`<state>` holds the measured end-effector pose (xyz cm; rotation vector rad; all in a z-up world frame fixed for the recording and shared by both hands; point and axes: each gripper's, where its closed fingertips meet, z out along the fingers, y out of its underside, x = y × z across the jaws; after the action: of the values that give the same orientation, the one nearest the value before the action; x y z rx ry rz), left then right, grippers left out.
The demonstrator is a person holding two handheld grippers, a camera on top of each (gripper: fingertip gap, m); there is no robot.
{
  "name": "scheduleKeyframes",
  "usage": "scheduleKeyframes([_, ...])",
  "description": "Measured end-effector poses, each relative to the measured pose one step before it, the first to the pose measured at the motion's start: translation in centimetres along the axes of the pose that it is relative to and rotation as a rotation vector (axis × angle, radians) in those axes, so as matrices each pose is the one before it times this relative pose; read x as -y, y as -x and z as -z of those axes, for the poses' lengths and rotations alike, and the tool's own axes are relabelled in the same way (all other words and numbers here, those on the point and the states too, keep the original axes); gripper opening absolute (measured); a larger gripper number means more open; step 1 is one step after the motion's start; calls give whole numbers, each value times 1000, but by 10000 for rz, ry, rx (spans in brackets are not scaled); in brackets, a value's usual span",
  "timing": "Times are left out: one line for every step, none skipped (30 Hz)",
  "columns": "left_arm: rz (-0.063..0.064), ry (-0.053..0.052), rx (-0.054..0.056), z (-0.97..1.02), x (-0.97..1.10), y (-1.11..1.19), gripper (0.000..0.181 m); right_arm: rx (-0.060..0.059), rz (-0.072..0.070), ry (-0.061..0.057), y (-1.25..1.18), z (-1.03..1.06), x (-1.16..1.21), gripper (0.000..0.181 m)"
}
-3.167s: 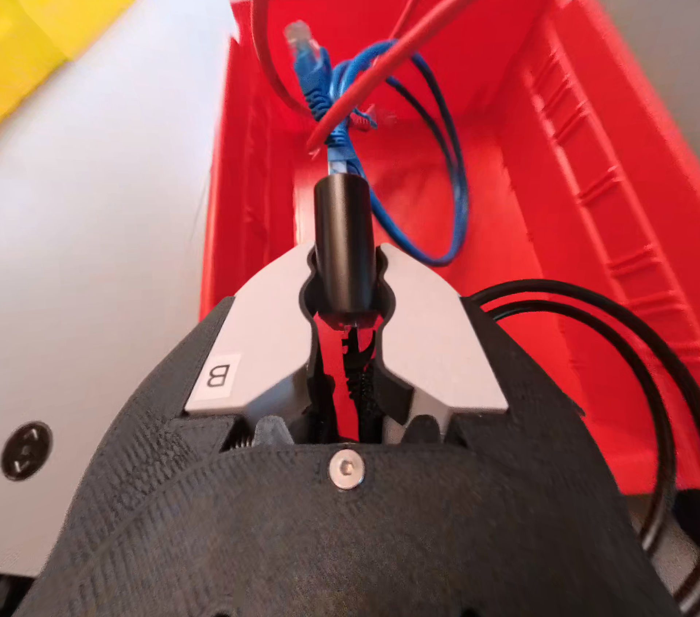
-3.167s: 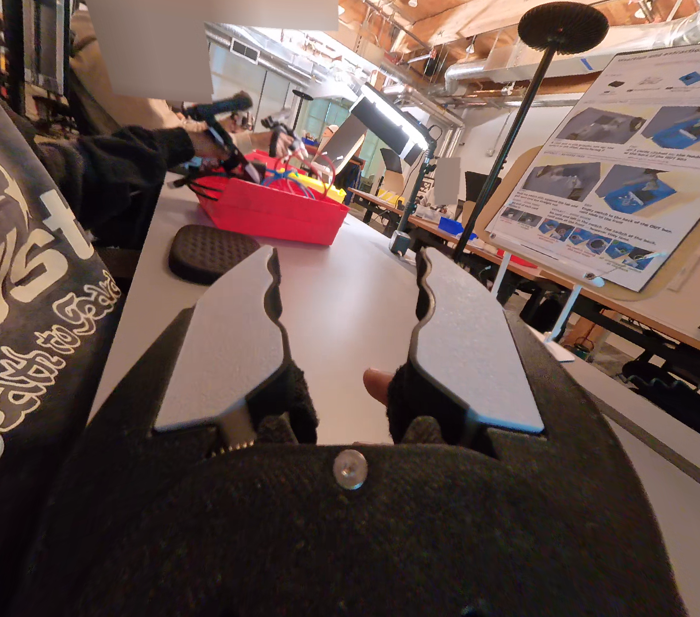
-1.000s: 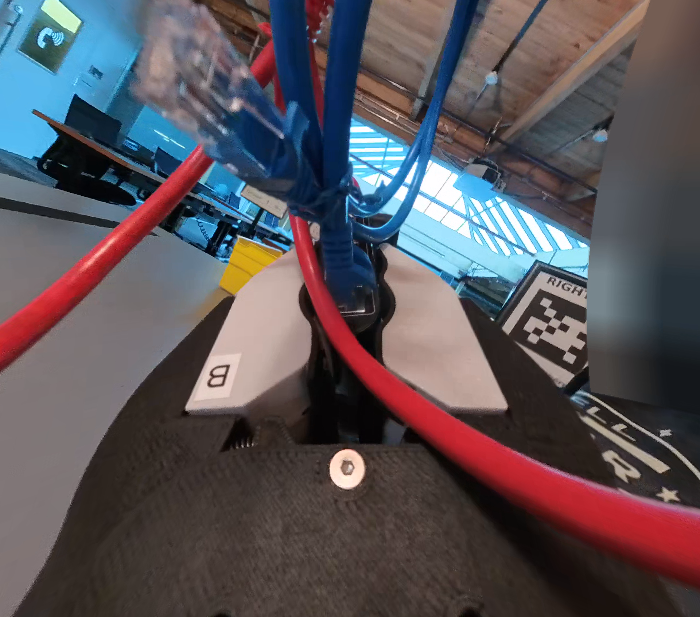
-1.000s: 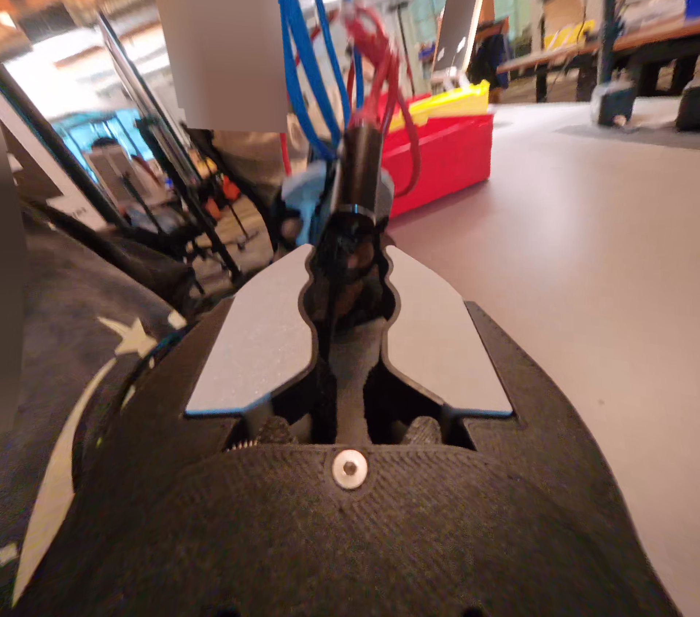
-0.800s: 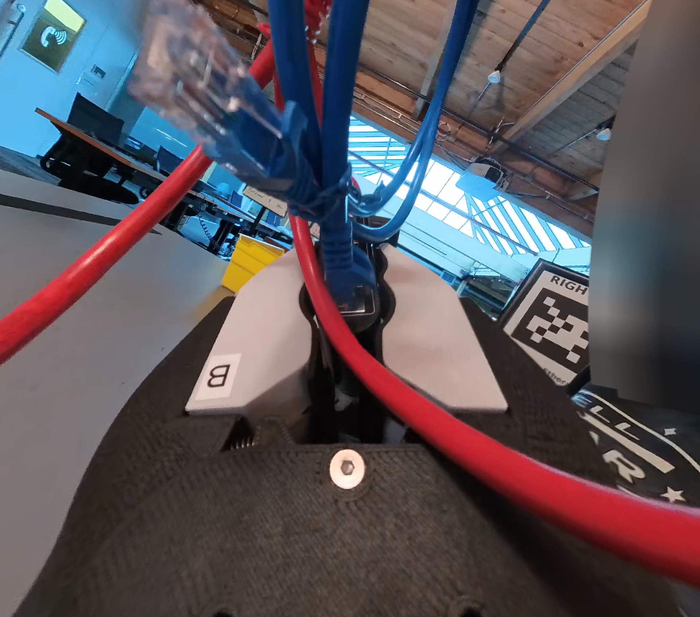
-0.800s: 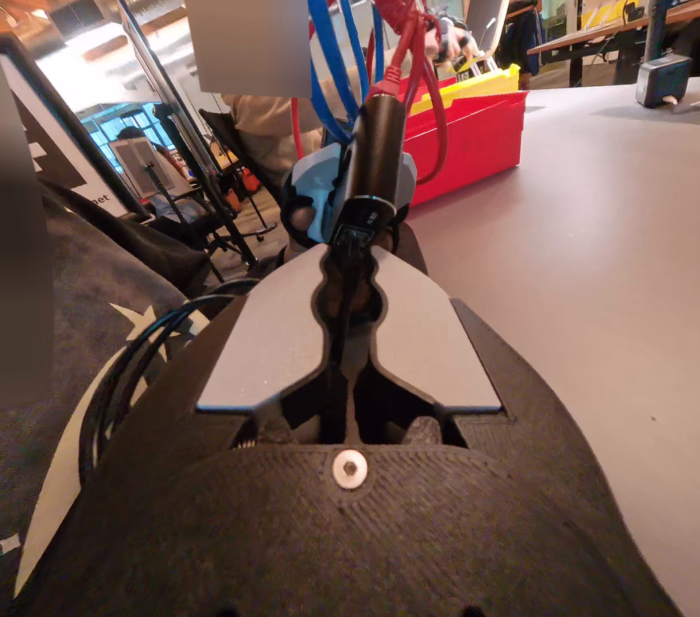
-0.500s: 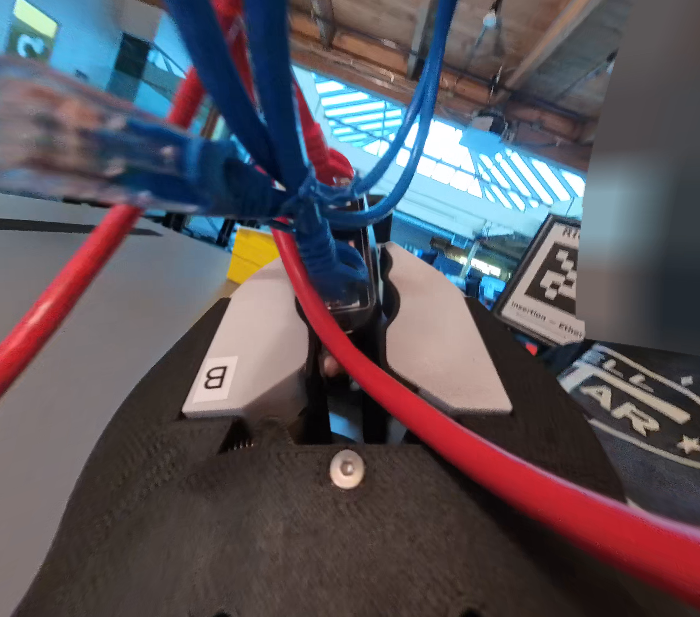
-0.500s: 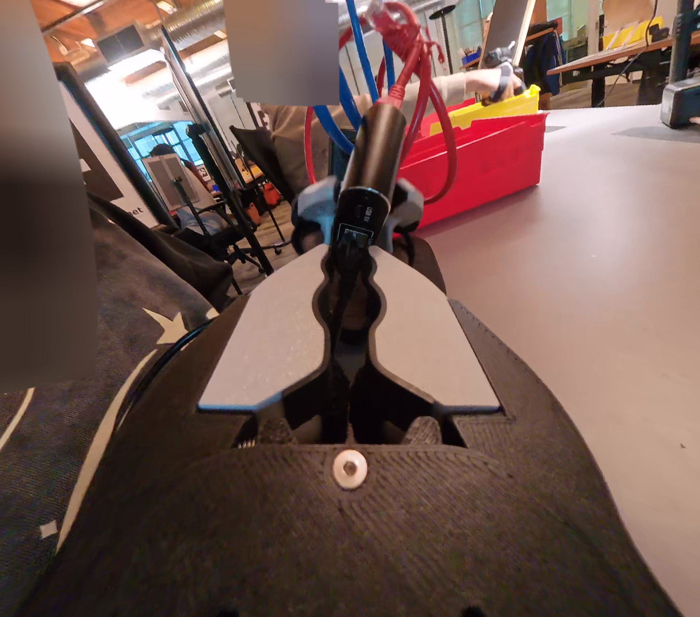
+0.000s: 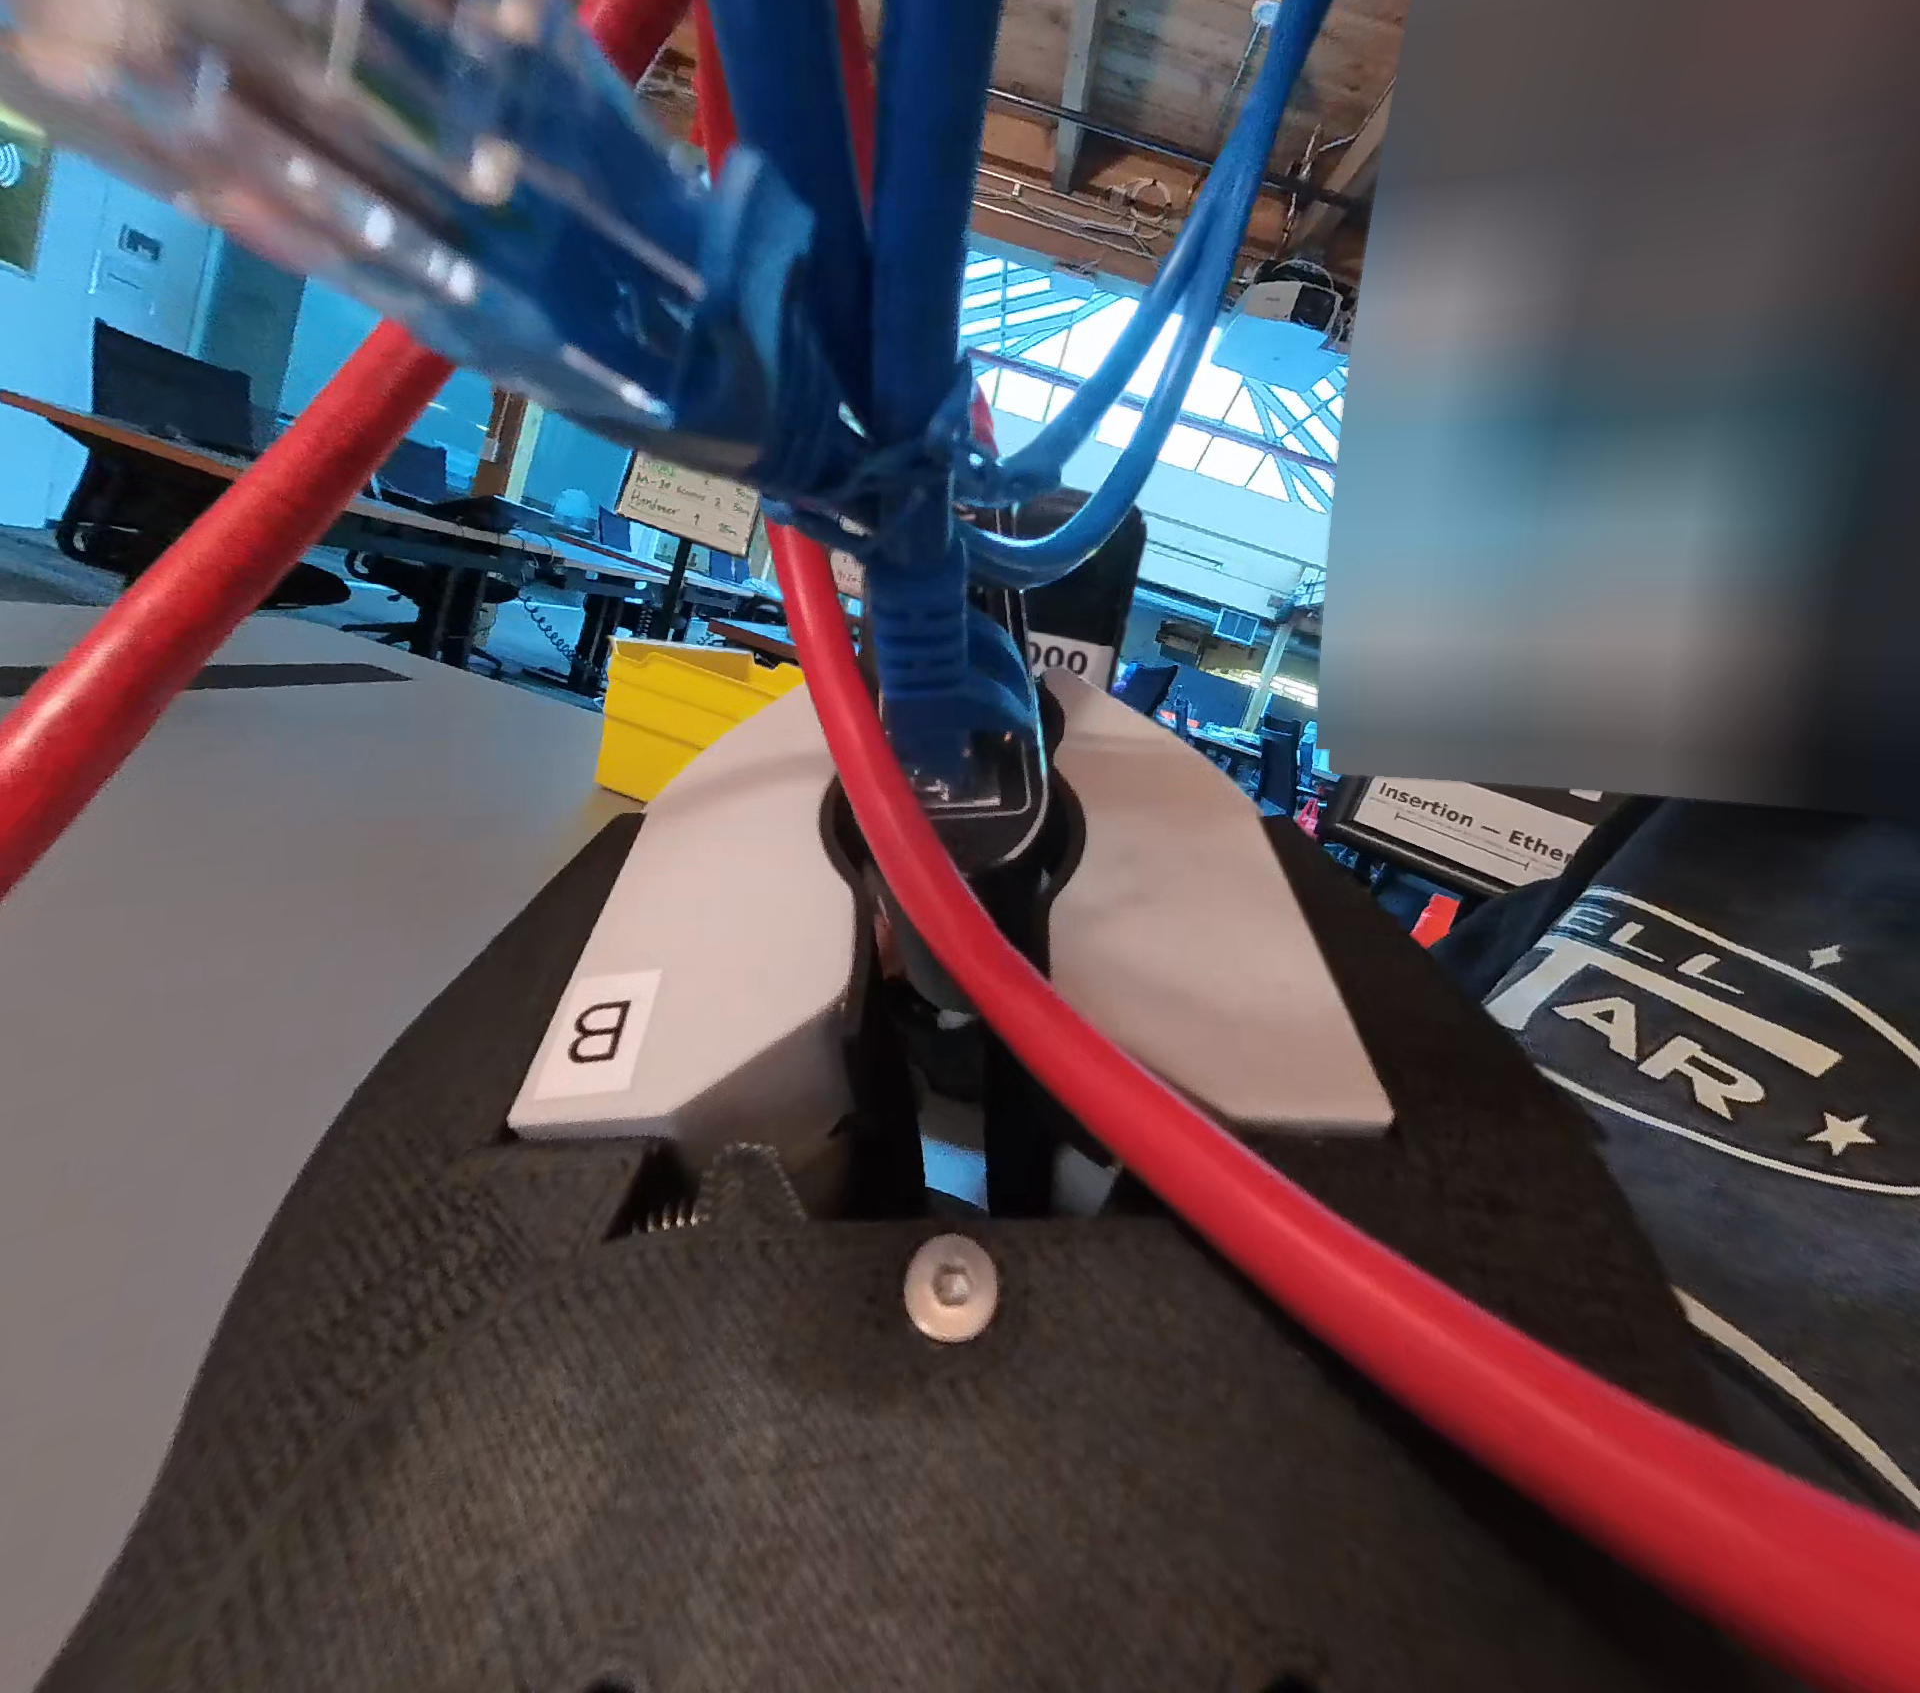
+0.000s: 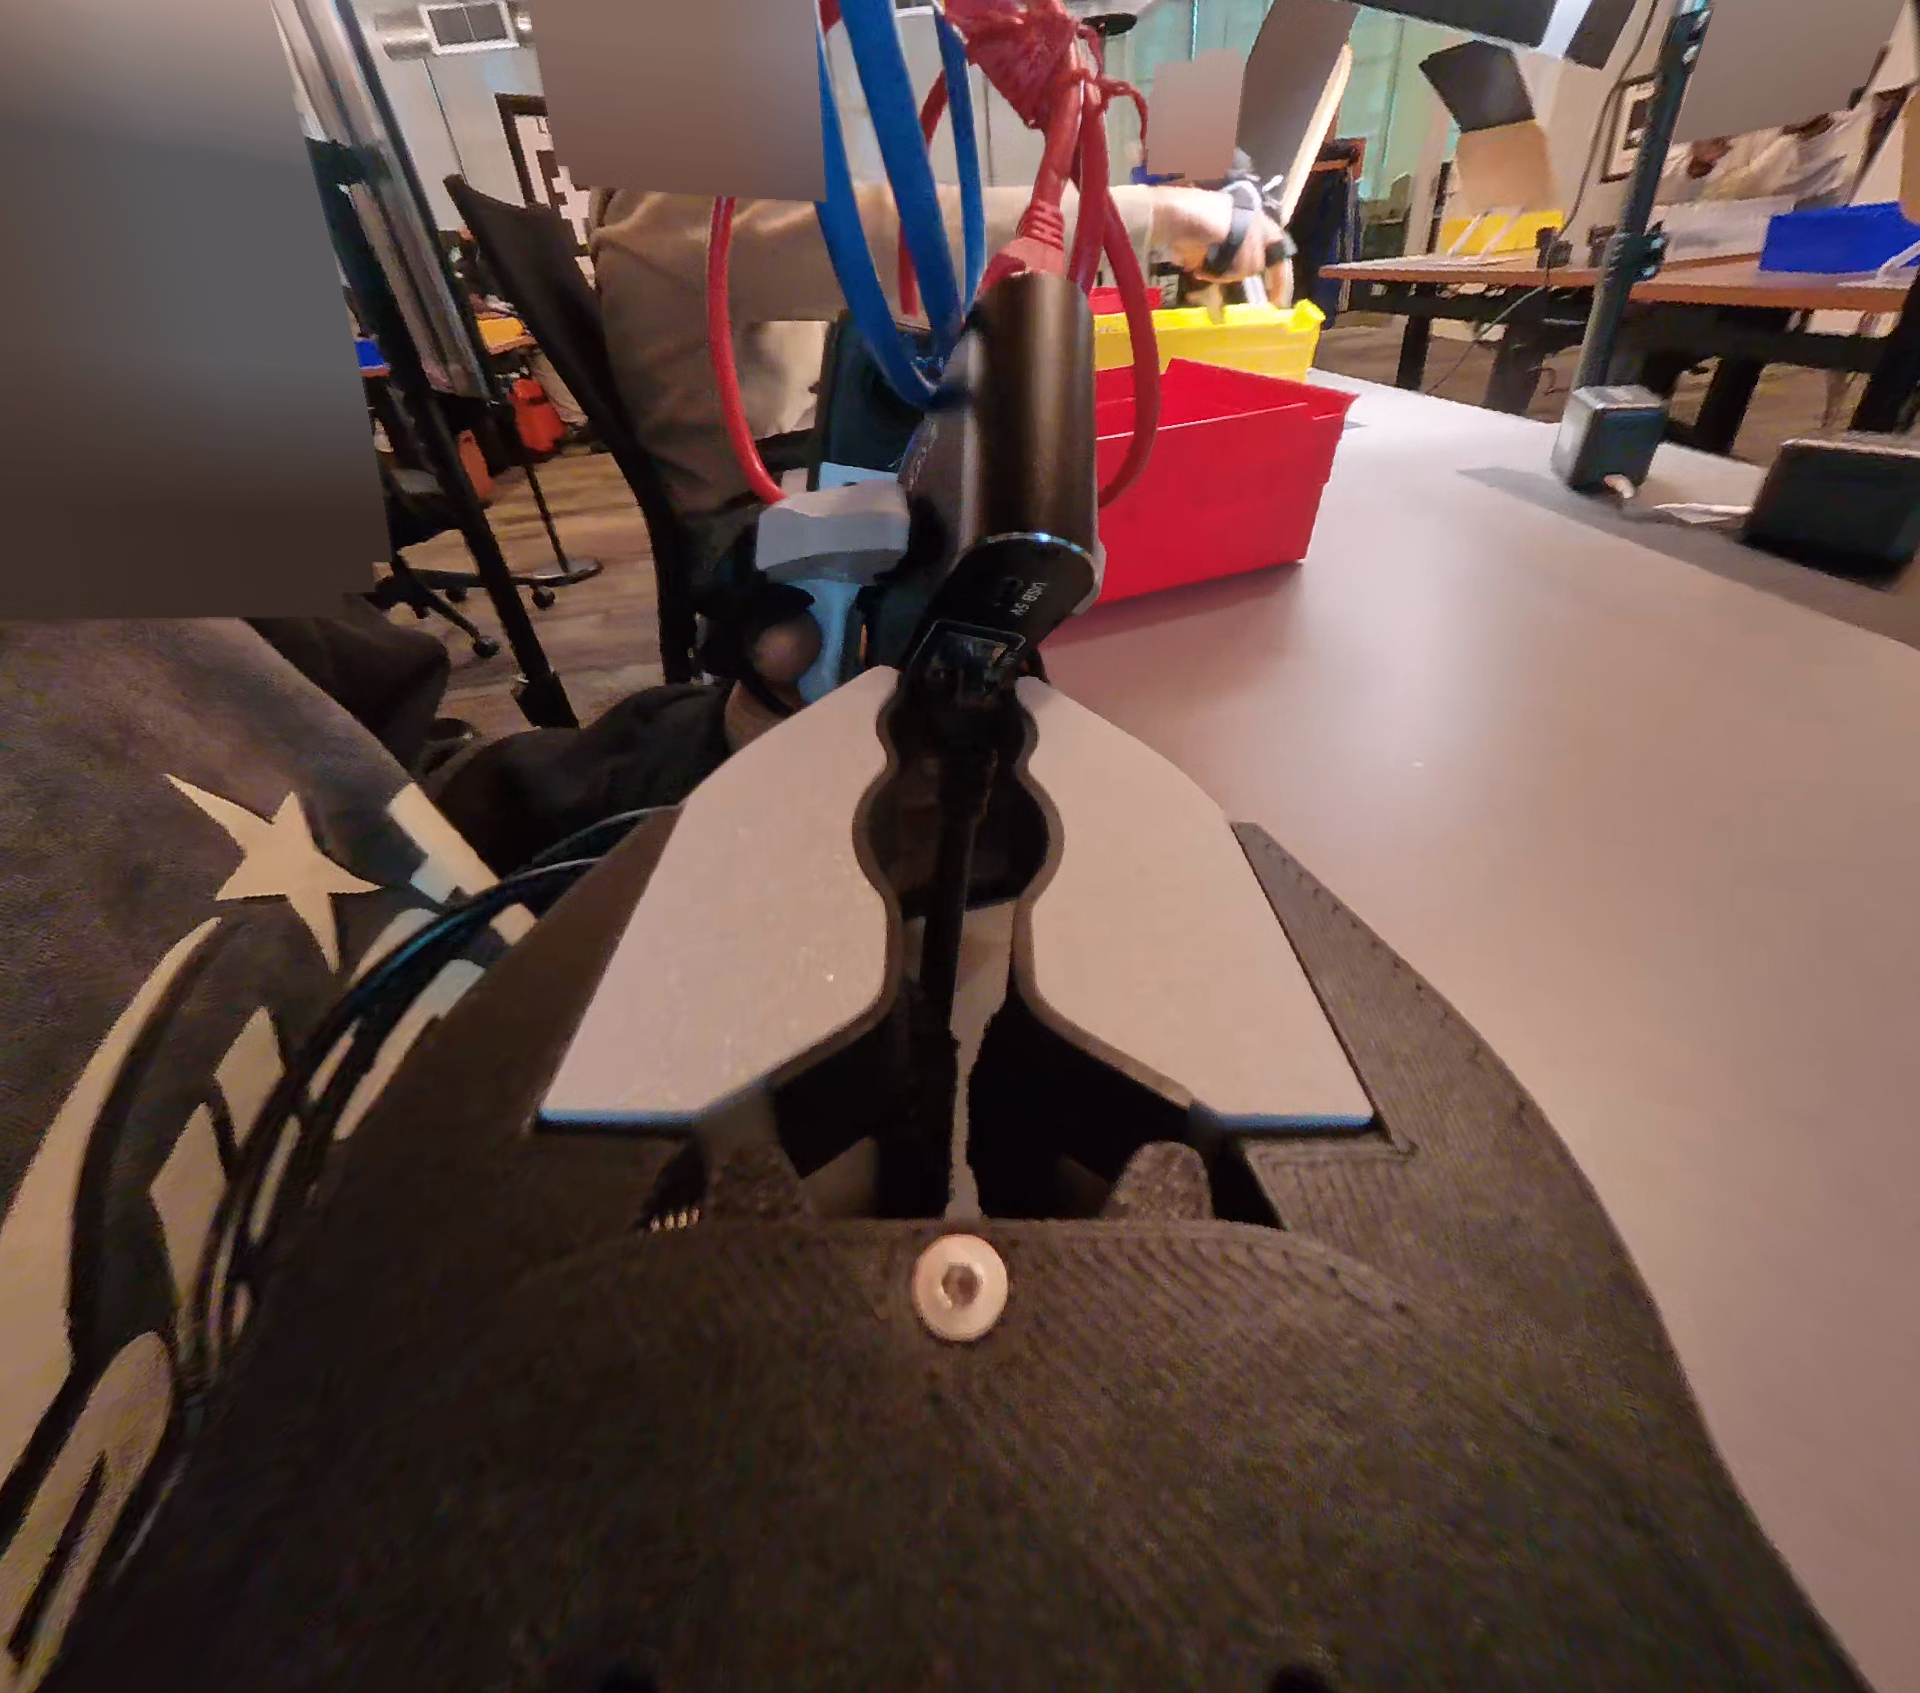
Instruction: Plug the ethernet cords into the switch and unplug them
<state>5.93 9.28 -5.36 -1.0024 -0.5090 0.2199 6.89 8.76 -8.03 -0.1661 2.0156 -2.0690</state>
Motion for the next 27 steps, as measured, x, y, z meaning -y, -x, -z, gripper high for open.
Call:
scheduleKeyframes([-26,40,39,-14,-77,58,27,-186,215,-27,-97,20,14,14])
scheduleKeyframes([-26,41,39,-17,-70,54,27,-187,185,-3,-77,32,28,14])
scheduleKeyframes([-37,30,11,-23,-62,5,27,-174,149,-1,-51,40,90,14])
scheduleKeyframes([-110,3,4,-34,-26,-65,27,-170,167,-4,-18,53,138,14])
scheduleKeyframes([-146,32,8,-44,-50,-87,27,-168,218,22,-26,60,160,14])
scheduleKeyframes([-161,33,11,-48,-58,-100,27,-166,190,24,-48,64,183,14])
scheduleKeyframes([-179,18,17,-56,-40,-100,27,-153,127,5,-52,53,212,14])
scheduleKeyframes([-176,32,13,-34,-57,-102,27,-134,93,-8,-27,41,210,13])
scheduleKeyframes([-186,-5,14,-21,18,-117,27,-91,103,16,26,20,150,13])
scheduleKeyframes([-216,-54,14,2,95,-130,27,-55,107,58,70,-18,84,13])
scheduleKeyframes([-271,-45,18,24,106,-146,26,-47,130,72,92,-19,61,13])
scheduleKeyframes([-250,-42,-5,26,118,-154,27,-47,120,51,119,-14,93,13])
scheduleKeyframes([-216,-79,-22,33,173,-167,27,-25,80,46,130,-42,119,13])
scheduleKeyframes([-254,-94,-27,53,232,-180,27,-6,93,38,155,-57,112,13])
scheduleKeyframes([-293,-128,-19,86,277,-178,27,11,147,44,166,-95,90,13])
scheduleKeyframes([-212,-143,-13,83,290,-128,26,-12,130,82,113,-104,30,14])
scheduleKeyframes([-127,-137,23,51,245,-38,27,-47,74,69,57,-87,55,14])
scheduleKeyframes([-95,-118,7,50,208,-33,26,-60,23,20,36,-67,84,13])
scheduleKeyframes([-114,-72,40,44,162,-7,26,-95,-22,14,-5,-68,68,13])
scheduleKeyframes([-134,-68,62,53,138,10,26,-116,-24,-3,4,-71,74,13])
scheduleKeyframes([-166,-56,52,49,106,-17,26,-137,30,-9,-1,-77,81,13])
scheduleKeyframes([-174,-47,55,47,82,-19,26,-180,135,52,-27,-43,49,14])
scheduleKeyframes([-209,-16,58,20,27,-52,27,-191,211,108,-7,2,67,14])
scheduleKeyframes([-363,-41,25,21,91,-153,27,-154,216,117,95,48,124,14])
scheduleKeyframes([-363,-87,-46,40,186,-266,27,-131,252,95,187,63,202,14])
scheduleKeyframes([-140,-159,-132,68,284,-268,27,-129,304,70,243,39,271,14])
scheduleKeyframes([-51,-186,-122,97,335,-203,27,-138,363,49,226,-7,261,14])
